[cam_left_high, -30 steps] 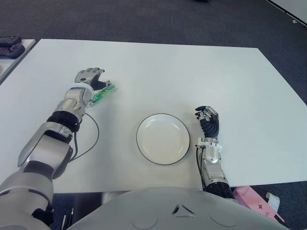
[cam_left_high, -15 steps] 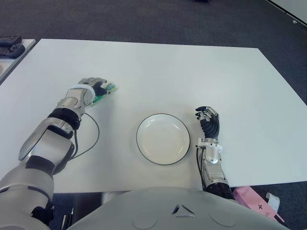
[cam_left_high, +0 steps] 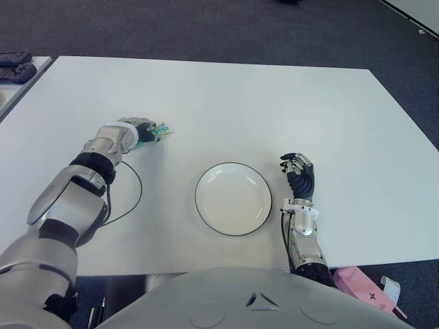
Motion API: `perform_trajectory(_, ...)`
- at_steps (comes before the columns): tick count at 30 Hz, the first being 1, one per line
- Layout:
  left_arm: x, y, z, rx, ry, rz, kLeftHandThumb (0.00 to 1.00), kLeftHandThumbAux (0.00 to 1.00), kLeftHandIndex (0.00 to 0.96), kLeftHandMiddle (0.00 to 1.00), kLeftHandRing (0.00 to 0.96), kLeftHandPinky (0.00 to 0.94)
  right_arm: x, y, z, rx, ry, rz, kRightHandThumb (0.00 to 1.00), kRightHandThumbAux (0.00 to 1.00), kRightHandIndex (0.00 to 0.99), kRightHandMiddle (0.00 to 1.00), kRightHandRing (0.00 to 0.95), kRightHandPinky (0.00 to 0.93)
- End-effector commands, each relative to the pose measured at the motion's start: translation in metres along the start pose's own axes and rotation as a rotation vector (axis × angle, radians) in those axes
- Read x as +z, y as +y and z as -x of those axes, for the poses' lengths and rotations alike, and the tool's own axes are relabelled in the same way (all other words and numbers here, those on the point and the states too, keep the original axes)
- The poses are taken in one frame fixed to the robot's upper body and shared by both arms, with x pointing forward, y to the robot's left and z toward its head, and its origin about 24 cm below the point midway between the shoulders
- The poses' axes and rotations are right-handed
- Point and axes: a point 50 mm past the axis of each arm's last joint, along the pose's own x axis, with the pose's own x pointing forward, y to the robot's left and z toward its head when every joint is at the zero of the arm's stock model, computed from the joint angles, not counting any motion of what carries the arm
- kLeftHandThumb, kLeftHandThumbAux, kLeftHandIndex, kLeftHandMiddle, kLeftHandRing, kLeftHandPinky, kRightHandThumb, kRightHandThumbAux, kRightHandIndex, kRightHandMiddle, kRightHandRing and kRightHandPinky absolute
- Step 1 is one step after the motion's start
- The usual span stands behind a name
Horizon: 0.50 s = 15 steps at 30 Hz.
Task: Put the toothpaste on the table into the plate.
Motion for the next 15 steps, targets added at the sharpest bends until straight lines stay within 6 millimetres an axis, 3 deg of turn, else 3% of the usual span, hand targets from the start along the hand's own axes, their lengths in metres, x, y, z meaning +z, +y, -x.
perform_trajectory(1,0.002,-0.021,-0.001,-0.117,-0.014,-0.013,0.396,0.230,0.000,0.000,0.000,0.000,-0.011,-0.002,0.010,0.007,0.058,0.013,0.712,0.731,0.427,0.480,0.509,0.536)
perform_trajectory(15,0.003,-0.047,0.000,-0.173,-0.019,0.006,0.392,0.236,0.000,0.000,0.000,0.000,-0.012,-0.004,0.012,0.015,0.064,0.017,0.711,0.732,0.426,0.480,0.511,0.530)
